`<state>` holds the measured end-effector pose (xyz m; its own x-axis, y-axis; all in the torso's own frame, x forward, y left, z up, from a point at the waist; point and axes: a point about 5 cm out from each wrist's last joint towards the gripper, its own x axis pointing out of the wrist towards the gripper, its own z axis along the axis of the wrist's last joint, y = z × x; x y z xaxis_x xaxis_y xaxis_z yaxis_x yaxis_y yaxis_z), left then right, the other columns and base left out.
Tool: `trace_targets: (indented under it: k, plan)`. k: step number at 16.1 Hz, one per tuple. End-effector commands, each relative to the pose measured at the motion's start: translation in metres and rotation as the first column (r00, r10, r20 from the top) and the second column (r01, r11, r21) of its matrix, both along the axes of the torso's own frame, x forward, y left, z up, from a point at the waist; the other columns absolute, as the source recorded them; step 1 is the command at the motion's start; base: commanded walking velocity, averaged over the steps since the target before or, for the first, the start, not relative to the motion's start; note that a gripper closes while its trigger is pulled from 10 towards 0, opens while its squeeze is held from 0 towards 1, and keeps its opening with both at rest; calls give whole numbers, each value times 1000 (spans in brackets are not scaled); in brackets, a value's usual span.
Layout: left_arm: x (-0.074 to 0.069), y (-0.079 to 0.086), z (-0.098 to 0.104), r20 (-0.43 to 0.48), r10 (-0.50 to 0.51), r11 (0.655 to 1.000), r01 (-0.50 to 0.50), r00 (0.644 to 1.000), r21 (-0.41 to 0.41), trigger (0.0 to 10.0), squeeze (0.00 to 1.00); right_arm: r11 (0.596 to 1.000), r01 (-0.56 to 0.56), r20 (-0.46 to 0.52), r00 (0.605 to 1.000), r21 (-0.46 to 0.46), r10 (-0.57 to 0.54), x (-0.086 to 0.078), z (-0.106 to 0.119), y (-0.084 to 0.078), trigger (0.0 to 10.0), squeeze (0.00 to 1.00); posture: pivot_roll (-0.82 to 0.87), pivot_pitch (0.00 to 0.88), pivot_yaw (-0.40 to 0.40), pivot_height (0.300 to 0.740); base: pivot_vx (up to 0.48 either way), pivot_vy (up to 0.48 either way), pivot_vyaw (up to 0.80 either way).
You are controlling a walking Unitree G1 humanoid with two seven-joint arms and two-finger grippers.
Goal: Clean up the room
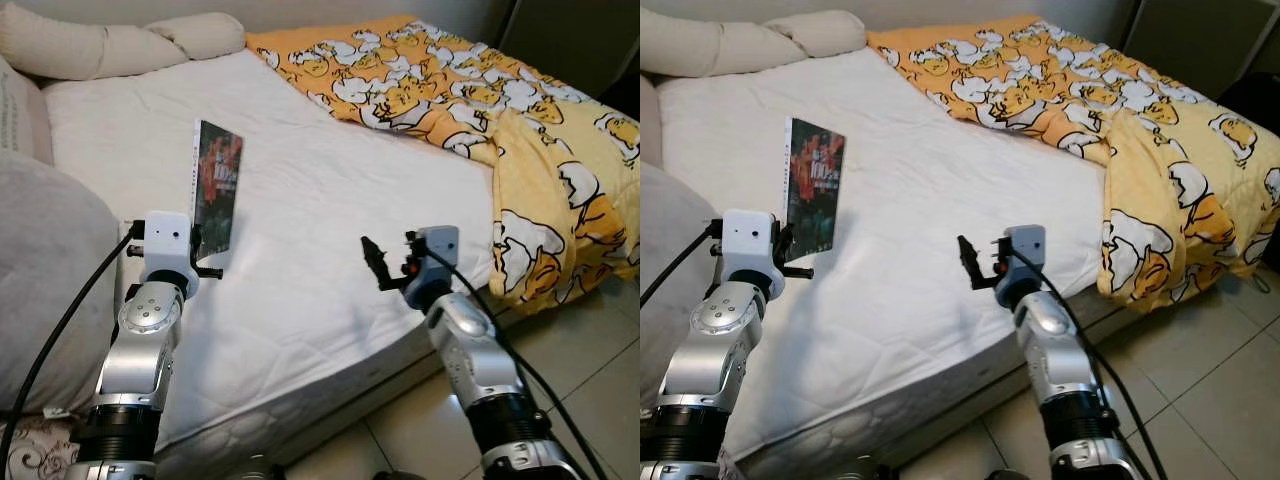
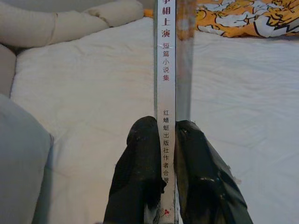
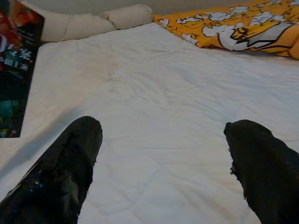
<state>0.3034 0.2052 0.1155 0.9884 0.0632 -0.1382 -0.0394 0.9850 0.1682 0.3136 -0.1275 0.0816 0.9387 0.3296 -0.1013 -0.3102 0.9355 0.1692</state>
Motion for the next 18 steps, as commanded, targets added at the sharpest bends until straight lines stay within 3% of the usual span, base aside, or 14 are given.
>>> trace_targets:
  k: [1, 10, 18]
  plan:
    - [4, -3, 12, 46, -4, 1000, 4, 999, -16, 10000, 0, 1000, 2, 5, 1000, 7, -2, 0, 2, -3, 10000, 0, 0, 0, -4, 740, 0, 0, 0]
    - [3, -6, 8, 14, -3, 998, 4, 1000, -58, 10000, 0, 999, -54, 12, 998, 0, 54, -3, 2, 0, 10000, 0, -3, 0, -8, 740, 0, 0, 0]
    - [3, -9, 6, -2, -19, 999, 19, 1000, -44, 10000, 0, 998, -67, 8, 998, -5, 67, -4, 1, 2, 10000, 0, -5, 0, -8, 740, 0, 0, 0]
